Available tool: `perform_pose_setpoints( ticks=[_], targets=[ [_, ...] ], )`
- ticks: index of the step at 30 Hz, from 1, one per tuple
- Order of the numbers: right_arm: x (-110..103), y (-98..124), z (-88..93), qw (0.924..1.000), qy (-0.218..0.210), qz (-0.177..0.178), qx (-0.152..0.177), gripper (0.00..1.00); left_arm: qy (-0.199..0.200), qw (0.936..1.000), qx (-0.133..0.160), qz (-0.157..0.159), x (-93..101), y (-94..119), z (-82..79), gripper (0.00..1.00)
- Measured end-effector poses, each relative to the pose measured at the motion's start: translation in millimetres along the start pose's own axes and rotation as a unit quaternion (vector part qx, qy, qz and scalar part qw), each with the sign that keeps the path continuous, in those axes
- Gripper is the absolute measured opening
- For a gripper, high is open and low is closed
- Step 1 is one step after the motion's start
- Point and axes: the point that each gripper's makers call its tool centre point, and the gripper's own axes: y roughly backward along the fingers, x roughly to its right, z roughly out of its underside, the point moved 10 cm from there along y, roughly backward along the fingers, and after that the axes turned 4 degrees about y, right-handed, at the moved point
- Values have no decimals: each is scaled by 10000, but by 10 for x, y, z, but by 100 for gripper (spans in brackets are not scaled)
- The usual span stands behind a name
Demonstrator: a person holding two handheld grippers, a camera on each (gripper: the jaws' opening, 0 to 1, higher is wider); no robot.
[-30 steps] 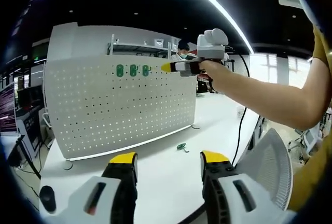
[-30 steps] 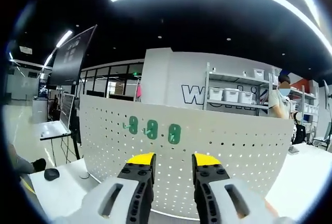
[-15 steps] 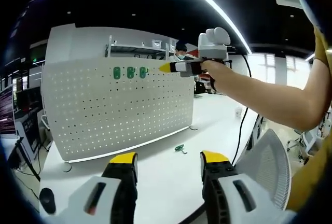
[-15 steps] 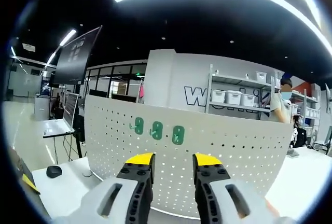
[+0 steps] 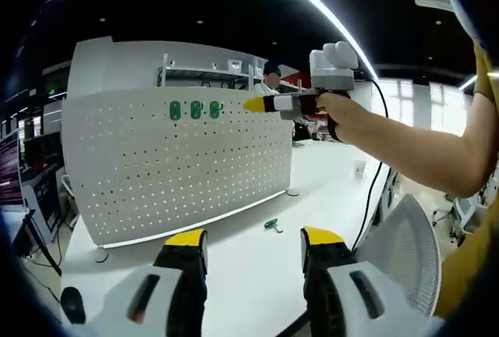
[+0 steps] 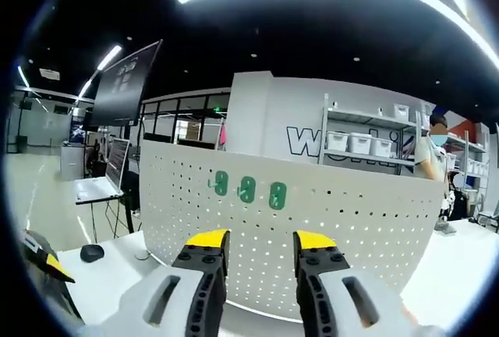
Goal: Insert the hook assembly into the mounting plate slot until the hook locks in place.
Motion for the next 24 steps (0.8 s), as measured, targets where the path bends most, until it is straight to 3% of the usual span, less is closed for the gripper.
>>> perform_pose_setpoints(
  ticks=[10, 24],
  targets=[
    [43, 171, 20, 9999, -111, -22, -96, 34, -92, 9999, 3, 109, -10, -70, -60, 50],
    [-11, 424, 136, 9986, -228, -323, -337, 36, -136, 9998, -26, 168, -35, -96, -76, 50]
  ],
)
